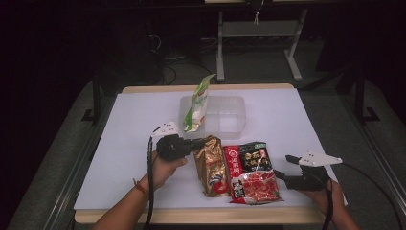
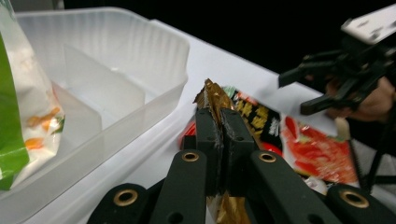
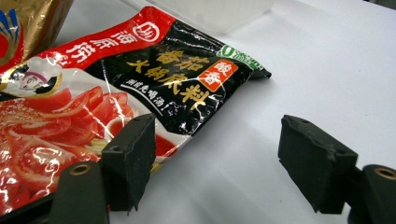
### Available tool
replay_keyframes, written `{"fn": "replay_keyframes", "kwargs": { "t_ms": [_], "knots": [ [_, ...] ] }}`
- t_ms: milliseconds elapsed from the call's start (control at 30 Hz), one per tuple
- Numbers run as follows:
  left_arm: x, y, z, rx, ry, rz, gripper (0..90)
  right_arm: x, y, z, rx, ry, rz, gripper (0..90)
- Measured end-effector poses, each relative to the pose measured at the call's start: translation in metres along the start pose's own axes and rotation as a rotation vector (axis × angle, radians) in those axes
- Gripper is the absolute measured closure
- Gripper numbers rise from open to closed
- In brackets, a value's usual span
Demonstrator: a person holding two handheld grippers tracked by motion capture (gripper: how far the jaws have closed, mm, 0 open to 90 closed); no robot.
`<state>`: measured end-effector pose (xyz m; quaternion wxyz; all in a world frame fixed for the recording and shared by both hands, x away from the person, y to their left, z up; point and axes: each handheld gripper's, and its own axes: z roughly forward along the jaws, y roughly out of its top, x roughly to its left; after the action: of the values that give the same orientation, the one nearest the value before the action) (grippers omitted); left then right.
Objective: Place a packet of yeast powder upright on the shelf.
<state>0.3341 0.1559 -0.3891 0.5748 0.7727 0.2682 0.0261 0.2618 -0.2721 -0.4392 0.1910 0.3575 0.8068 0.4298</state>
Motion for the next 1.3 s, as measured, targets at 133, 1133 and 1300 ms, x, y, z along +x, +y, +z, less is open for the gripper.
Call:
{"fn": "replay_keyframes", "kwargs": {
  "t_ms": [133, 1133, 1300],
  "knots": [
    [-0.01, 0.008, -0.006, -0.024, -0.024, 0.025, 88.1, -0.001, -0.001, 0.0, 0.006, -0.001, 0.003, 27.5],
    [-0.025, 0.028, -0.032, -0.182, -0.075, -0.001, 88.5, -0.003, -0.002, 0.0, 0.007, -0.008, 0.018, 27.7],
    [-0.024, 0.034, -0.033, -0.229, -0.046, -0.027, 88.4, -0.003, -0.002, 0.0, 0.004, -0.011, 0.021, 27.8]
  ]
}}
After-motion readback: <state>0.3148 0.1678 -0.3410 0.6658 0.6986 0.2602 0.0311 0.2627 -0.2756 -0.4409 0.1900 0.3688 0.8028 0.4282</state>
